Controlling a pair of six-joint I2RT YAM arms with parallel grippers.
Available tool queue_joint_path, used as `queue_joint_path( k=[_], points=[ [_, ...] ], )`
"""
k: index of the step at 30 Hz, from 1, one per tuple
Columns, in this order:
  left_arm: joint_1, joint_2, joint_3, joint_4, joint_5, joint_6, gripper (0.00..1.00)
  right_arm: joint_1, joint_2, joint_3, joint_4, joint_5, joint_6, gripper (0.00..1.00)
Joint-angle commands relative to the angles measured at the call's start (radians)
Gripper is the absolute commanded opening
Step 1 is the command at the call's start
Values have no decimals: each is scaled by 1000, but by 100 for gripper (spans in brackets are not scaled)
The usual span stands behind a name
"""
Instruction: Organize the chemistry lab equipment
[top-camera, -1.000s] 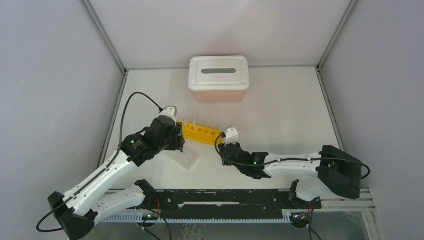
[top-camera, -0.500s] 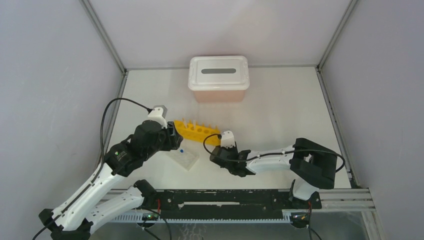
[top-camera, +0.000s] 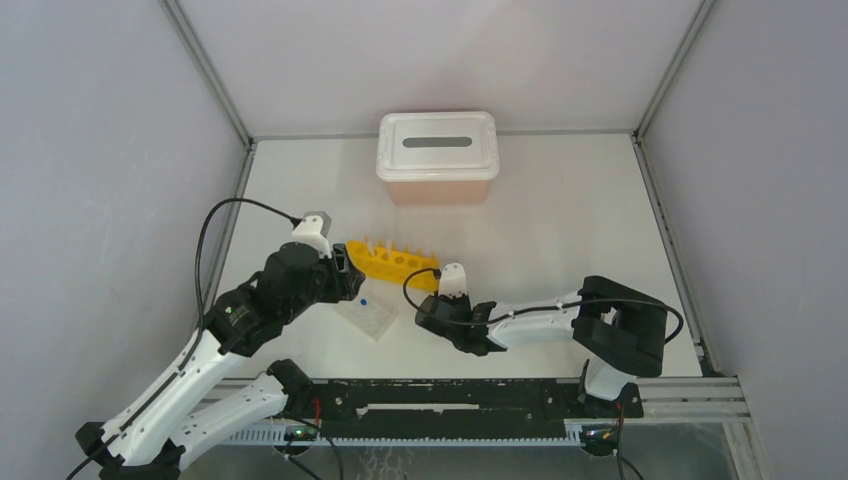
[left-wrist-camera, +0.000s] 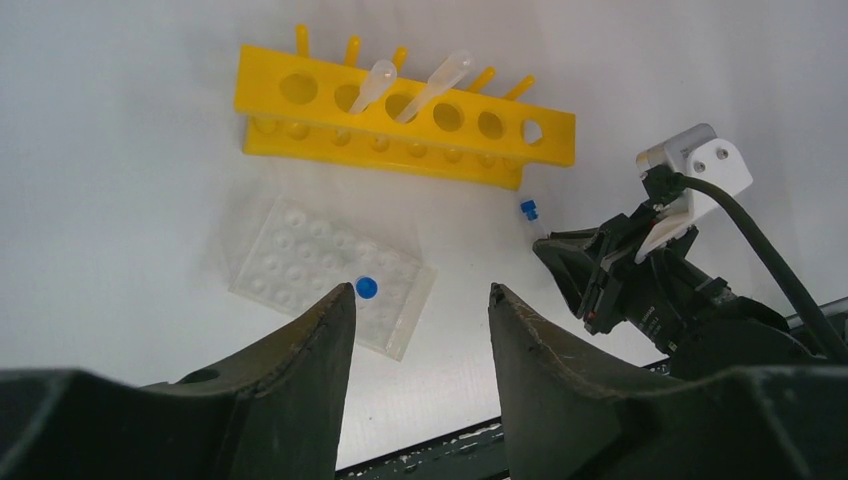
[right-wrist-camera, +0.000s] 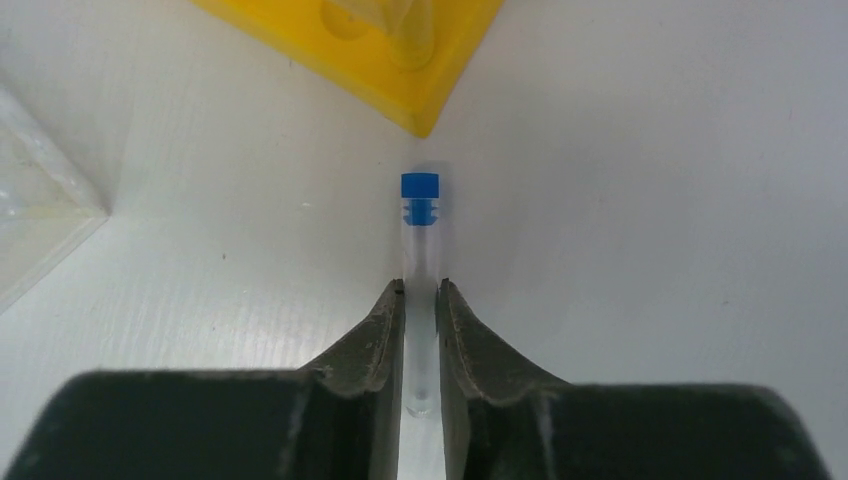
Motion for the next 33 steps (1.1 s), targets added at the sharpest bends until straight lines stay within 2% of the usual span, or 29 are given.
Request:
queue_joint_path(
  k=[1,3,8,12,16,19,24,33],
  points=[
    [7,-11,43,8,-7,18,57,36,19,-20,-35,-42,60,16],
    [6,-7,44,5,-7,18,57,46,10,-31,-34,-35,62,10],
    [6,4,67,-20,3,23,61,82,-72,-57,-1,12,1,7],
    [7,15,110,-57,12,30,63,122,-179,-65,45,55,-107,7],
    [7,30,136,-84,62,30,65,155,-308,-99,147,28,-260,8],
    [13,50,150,-90,145,28,66,167,-405,-137,240,-41,-363,8],
    [25,90,150,-79,360,14,66,170,-534,-182,335,-162,-513,8],
    [60,119,117,-28,650,-21,65,177,-637,-185,393,-335,-657,7]
  ],
)
